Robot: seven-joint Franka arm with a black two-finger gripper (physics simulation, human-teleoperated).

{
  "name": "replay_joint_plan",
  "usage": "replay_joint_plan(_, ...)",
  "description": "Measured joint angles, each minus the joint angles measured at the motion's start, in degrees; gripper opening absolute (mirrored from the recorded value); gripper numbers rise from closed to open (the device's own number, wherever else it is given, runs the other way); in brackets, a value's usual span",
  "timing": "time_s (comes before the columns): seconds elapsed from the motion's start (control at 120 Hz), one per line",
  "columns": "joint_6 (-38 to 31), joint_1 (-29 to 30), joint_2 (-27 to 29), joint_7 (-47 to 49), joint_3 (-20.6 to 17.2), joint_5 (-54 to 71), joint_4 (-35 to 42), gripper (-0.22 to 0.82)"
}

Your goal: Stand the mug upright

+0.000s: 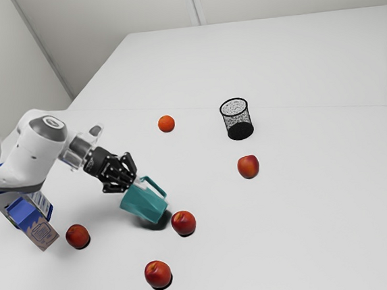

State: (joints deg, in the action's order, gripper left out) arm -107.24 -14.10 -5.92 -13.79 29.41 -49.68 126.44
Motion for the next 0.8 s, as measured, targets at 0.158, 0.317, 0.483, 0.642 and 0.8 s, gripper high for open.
replay_joint_plan(0.158, -0.1, -0.1, 0.9, 0.1, -0.1, 1.2, -0.5, -0.17)
replay_joint_plan(0.317, -1.5, -0.8, 1.2, 0.5, -0.2, 4.1, -1.0, -0.18)
replay_joint_plan(0.483, -3.9, -4.1, 2.3, 2.0, 0.0, 10.2, -2.6, -0.18)
replay_joint_plan(0.642, -7.1, -4.9, 3.3, 4.7, 0.0, 18.3, -2.8, -0.18)
replay_joint_plan(0.8, -11.8, -7.4, 4.5, 8.5, 0.0, 28.1, -2.8, -0.18)
